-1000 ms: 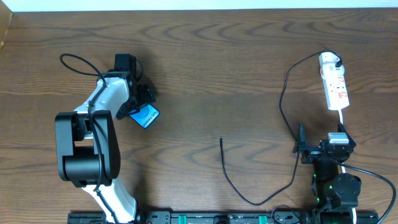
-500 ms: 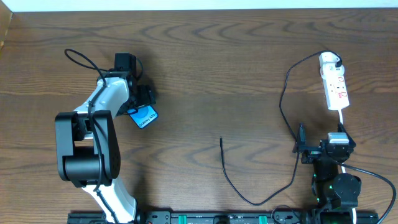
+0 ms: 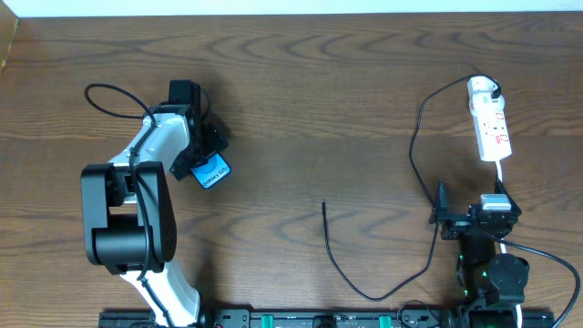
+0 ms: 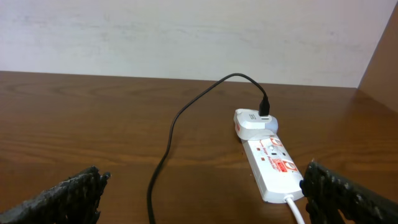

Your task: Plug charger to phone and switch on socket

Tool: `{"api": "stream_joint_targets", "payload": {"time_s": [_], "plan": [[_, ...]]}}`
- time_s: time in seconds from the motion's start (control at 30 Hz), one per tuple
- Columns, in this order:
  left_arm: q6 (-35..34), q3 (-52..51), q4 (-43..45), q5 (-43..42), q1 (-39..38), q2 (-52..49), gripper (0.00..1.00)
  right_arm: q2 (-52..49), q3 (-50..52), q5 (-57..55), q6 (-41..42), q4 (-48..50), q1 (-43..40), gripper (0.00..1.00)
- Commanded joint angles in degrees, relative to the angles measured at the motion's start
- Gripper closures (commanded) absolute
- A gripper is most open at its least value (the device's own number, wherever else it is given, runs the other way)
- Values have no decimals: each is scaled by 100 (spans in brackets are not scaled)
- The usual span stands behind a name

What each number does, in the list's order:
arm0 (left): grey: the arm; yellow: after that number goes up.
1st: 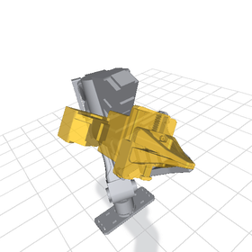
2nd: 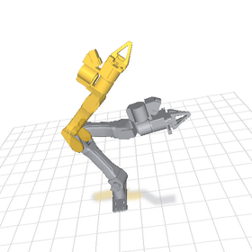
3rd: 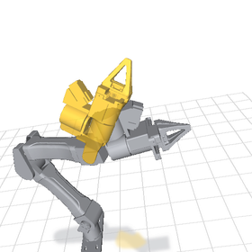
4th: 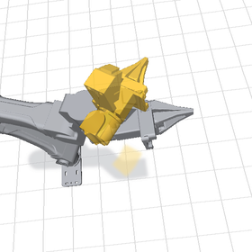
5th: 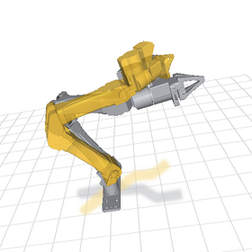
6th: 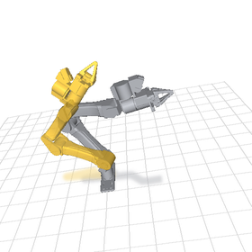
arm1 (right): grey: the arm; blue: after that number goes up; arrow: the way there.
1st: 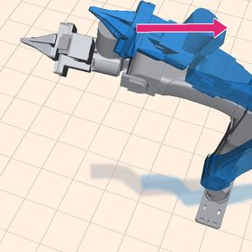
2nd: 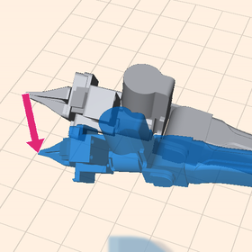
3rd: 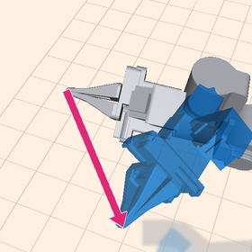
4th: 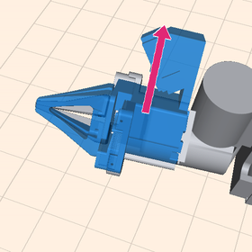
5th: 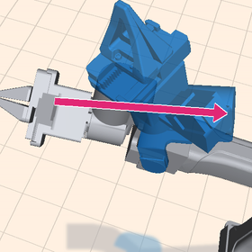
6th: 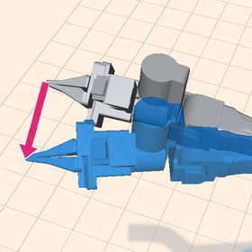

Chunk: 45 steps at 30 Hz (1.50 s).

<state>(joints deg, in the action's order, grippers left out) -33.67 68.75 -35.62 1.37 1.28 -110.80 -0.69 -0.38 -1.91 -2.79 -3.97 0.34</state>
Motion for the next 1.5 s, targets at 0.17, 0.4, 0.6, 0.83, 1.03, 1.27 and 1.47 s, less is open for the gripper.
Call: {"api": "stream_joint_targets", "payload": {"time_s": [0.17,0.4,0.6,0.83,1.03,1.27,1.47], "plan": [[-887,-46,-92,55,-13,-118,10,35,9,11,-70,-17,-2,1],[-807,-46,57,76,-9,-118,10,35,9,11,-70,-17,-2,1],[-890,-46,129,79,-9,-118,10,35,9,11,-70,-17,-2,1],[-957,-46,184,52,-9,-118,10,35,9,11,-70,-17,-2,1],[-960,-46,151,55,-9,-118,10,35,9,11,-70,-17,-2,1],[-1016,-46,31,55,-9,-118,10,35,9,11,-70,-17,-2,1],[-1104,-46,-13,55,-9,-118,10,35,9,11,-72,-17,-2,1]]}}
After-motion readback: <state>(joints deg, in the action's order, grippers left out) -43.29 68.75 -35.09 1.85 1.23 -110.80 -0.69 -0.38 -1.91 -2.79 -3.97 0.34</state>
